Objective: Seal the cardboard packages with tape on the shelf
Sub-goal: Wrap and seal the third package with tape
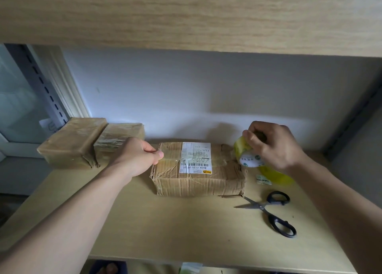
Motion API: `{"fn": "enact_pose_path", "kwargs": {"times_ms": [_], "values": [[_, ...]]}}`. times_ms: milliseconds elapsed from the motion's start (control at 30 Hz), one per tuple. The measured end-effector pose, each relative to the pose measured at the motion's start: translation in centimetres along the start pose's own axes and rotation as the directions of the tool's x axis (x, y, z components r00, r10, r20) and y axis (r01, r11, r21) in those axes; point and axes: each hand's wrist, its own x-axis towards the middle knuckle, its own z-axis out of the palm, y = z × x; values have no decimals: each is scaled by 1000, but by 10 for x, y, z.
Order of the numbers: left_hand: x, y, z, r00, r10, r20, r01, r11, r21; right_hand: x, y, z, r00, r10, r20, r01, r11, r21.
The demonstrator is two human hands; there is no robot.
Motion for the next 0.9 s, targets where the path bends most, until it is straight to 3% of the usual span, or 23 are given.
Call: {"fn": "enact_pose_path", "kwargs": {"times_ms": [200,300,400,500,567,667,733,900], "values": [[4,0,9,1000,-21,7,21,1000,7,2,-1,1,1000,20,23,-20,1000,-16],[0,0,10,989,-137,59,143,981,-131,2,-1,1,999,31,21,-30,999,-17],[-7,-10,2,887,-297,354,431,807,-404,1,-4,0,999,47,23,-46,999,-17],[-9,-20,-2,789,-281,546,560,693,-454,-4,-1,1,992,120,27,-121,990,70],[-7,-21,1,791,-278,545,550,712,-437,-8,1,2,971,238,30,-237,932,275],[-7,-18,10,822,-320,470,527,740,-418,-13,-2,6,879,475,28,-390,685,616],[-8,-13,16,858,-340,385,489,770,-410,-12,-2,7,865,499,53,-393,609,689],[-9,-9,24,894,-338,296,440,787,-431,-10,2,9,861,506,38,-381,595,708]]}}
